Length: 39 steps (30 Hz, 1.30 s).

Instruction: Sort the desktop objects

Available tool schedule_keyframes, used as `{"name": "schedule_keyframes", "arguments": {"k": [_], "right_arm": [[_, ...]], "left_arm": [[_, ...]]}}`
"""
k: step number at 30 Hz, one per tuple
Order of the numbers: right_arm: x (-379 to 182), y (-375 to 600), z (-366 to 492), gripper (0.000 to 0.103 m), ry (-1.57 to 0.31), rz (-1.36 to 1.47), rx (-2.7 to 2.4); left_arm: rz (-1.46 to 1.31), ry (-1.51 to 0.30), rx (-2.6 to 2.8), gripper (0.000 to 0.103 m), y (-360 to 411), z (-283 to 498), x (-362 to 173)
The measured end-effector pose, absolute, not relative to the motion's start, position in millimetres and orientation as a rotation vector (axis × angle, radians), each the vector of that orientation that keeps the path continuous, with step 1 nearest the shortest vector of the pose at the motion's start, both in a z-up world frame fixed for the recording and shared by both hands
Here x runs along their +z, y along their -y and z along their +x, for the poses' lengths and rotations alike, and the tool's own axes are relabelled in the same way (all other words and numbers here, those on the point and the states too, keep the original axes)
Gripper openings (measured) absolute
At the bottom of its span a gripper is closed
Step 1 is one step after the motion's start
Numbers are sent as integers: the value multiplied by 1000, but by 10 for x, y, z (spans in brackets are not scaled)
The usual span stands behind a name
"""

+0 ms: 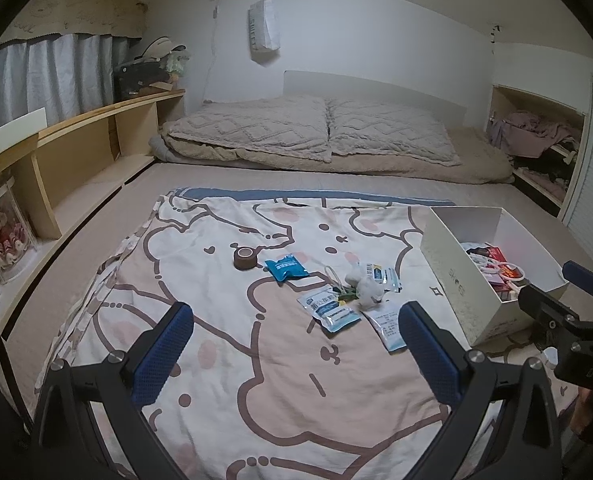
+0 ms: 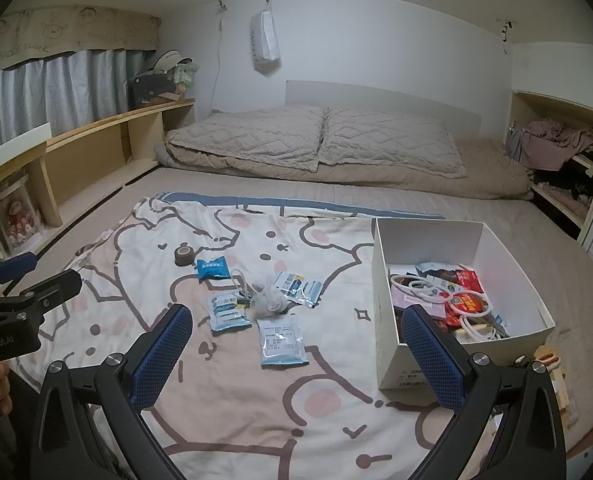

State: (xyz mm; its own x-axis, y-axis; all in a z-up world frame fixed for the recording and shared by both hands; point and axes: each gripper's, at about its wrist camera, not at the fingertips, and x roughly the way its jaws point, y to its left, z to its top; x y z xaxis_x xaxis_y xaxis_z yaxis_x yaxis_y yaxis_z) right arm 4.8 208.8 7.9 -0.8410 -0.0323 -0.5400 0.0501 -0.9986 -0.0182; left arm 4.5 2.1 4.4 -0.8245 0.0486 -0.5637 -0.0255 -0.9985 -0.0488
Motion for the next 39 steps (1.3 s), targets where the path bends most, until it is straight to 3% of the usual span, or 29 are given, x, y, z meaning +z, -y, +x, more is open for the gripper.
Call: {"name": "schedule_keyframes", "arguments": {"k": [26, 39], "right_arm": [[104, -2047, 150, 103, -49, 863, -2936], [229, -2145, 150, 103, -39, 790, -2940]], "left_arm": [[-908, 36, 2976, 103, -38, 56, 69], [-829, 32, 2927, 103, -164, 25, 348]]}}
